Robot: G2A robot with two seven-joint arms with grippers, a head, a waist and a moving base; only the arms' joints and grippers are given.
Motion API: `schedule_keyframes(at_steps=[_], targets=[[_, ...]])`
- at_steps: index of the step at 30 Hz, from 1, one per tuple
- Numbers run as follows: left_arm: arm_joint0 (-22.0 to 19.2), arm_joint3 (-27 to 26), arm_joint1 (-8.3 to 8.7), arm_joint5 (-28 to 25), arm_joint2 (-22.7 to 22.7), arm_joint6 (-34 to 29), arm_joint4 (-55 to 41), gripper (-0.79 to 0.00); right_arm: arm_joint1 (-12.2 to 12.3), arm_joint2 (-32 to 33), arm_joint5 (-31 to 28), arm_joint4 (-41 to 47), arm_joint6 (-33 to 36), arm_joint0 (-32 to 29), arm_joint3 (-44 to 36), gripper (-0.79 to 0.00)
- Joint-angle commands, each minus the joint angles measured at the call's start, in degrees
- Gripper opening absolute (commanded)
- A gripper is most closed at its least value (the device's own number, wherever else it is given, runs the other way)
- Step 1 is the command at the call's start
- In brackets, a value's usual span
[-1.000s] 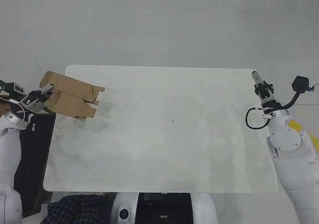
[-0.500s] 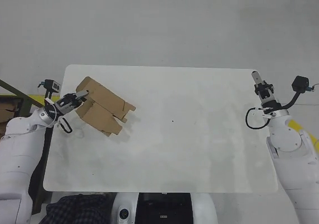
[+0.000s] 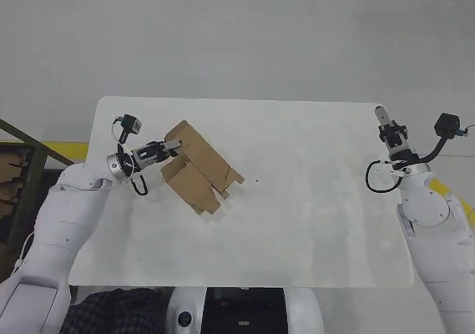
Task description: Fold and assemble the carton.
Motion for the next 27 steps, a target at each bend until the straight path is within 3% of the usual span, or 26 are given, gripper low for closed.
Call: schedule_keyframes(at_steps=[1,14,27], targets=[[-0.67,-0.84,-0.67,0.26,2.01,1.02,0.65,-0.785,0.00,0.00,0.00,0.00,0.00,0.00,0.00,0.000],[-7.41,-4.88,-4.92,1.86,11.71,5.80,1.63,-0.785,0.00,0.00,0.00,0.00,0.00,0.00,0.00,0.000],[-13.42,-0.29,-8.52,2.12,16.89,7.12,-1.23,-0.785,0.00,0.00,0.00,0.00,0.00,0.00,0.00,0.000]])
